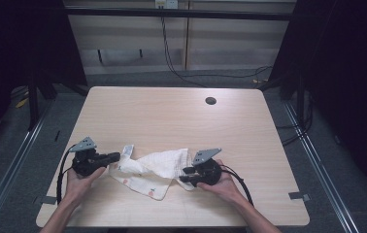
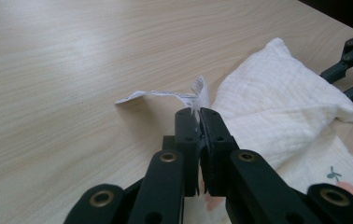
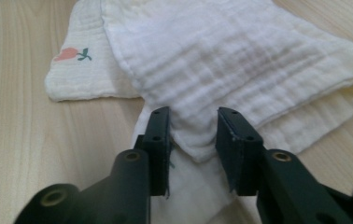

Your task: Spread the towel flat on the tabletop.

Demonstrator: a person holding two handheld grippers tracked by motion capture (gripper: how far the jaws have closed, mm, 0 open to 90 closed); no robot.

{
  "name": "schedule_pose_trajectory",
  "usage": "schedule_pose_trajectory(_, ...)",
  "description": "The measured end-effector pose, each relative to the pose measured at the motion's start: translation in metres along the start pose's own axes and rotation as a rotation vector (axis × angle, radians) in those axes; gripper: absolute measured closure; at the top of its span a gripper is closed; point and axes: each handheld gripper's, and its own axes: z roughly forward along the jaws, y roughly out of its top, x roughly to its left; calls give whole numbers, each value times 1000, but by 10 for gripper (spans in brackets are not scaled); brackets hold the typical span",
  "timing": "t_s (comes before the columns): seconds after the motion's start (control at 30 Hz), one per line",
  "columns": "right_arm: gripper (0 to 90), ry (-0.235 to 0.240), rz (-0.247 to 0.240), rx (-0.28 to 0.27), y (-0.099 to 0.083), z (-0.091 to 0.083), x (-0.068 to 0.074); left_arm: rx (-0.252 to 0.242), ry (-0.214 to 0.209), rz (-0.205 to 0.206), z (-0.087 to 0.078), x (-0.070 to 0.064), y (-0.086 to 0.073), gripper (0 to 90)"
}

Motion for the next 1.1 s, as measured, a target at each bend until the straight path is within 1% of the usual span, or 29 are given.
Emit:
schedule_pose_trajectory(0.03,710,0,-1,1,0,0,1,-2,1,1,-1,1,0,869)
schedule_pose_trajectory(0.07,768,0,3,2,1,-1,2,-6,0,-2,-2,1,0,869)
schedule_pose_trajectory(0.1,801,7,5,-1,1,-1,1,-13,-4,-14,-2,1,0,868)
schedule_pose_trajectory(0.13,838,3,7,-8,2,-3,2,-13,-7,-11,-3,2,0,869)
schedule_pose_trajectory(0.2,865,6,12,-25,4,-6,3,-8,-1,-3,-3,2,0,866)
schedule_pose_trajectory(0.27,884,13,26,-55,8,-12,3,-20,-8,-12,-4,2,0,866)
schedule_pose_trajectory(0.3,890,10,23,-70,10,-15,3,-26,-11,-15,-4,2,1,867)
schedule_pose_trajectory(0.37,895,22,39,-89,12,-19,2,-35,-16,-12,-5,1,3,868)
schedule_pose_trajectory(0.47,897,27,48,-86,12,-19,0,-47,-29,0,-7,-2,5,870)
schedule_pose_trajectory(0.53,898,34,57,-85,13,-22,-1,-68,-43,0,-10,-4,7,872)
schedule_pose_trajectory(0.57,897,38,49,-84,16,-26,-3,-77,-42,7,-12,-5,8,872)
schedule_pose_trajectory(0.6,898,42,62,-93,19,-32,-4,-84,-38,6,-14,-7,9,874)
schedule_pose_trajectory(0.67,898,40,86,-122,24,-42,-7,-90,-49,11,-16,-9,11,875)
schedule_pose_trajectory(0.7,898,41,94,-126,24,-45,-8,-95,-51,13,-17,-9,13,875)
schedule_pose_trajectory(0.77,899,27,117,-132,24,-50,-11,-113,-58,16,-20,-11,18,877)
schedule_pose_trajectory(0.83,899,20,124,-134,25,-55,-14,-136,-74,15,-22,-13,23,877)
schedule_pose_trajectory(0.87,899,22,135,-146,26,-58,-16,-142,-74,21,-24,-15,26,878)
schedule_pose_trajectory(0.9,898,14,135,-170,27,-63,-19,-150,-78,31,-26,-16,28,877)
schedule_pose_trajectory(0.97,899,18,137,-212,31,-71,-21,-171,-83,40,-29,-20,33,877)
schedule_pose_trajectory(1.0,899,17,132,-219,33,-73,-22,-187,-94,35,-30,-22,35,877)
schedule_pose_trajectory(1.03,899,17,133,-227,35,-77,-21,-184,-91,42,-31,-23,38,877)
schedule_pose_trajectory(1.1,899,14,128,-244,41,-83,-21,-190,-105,57,-30,-27,43,877)
